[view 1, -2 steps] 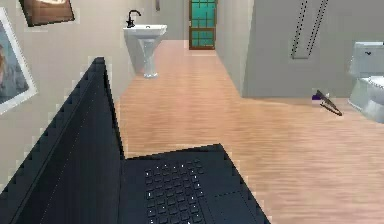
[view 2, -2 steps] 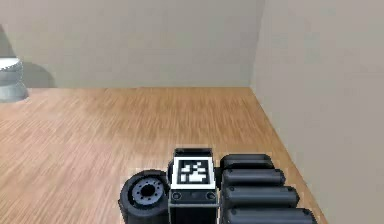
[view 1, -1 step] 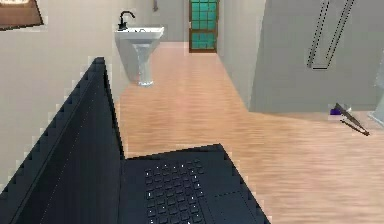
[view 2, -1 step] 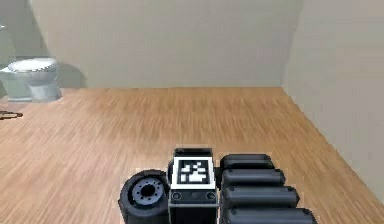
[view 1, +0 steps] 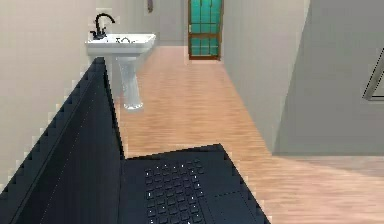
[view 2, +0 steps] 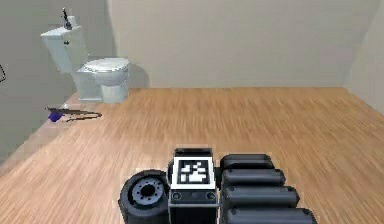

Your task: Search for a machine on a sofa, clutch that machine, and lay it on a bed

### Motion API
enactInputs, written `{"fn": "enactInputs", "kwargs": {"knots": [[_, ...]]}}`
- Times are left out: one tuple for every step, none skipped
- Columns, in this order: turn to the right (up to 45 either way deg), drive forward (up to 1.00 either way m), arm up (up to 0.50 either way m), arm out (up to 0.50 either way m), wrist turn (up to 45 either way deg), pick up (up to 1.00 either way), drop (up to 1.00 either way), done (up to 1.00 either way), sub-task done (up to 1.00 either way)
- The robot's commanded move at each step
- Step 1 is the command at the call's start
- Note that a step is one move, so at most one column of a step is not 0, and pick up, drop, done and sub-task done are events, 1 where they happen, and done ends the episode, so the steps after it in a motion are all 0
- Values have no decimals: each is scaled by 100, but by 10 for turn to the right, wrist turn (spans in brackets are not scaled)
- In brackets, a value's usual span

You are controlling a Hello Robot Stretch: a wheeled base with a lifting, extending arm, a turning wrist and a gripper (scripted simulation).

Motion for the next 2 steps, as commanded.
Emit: {"fn": "enactInputs", "kwargs": {"knots": [[0, 100, 0, 0, 0, 0, 0, 0, 0], [30, 0, 0, 0, 0, 0, 0, 0, 0]]}}
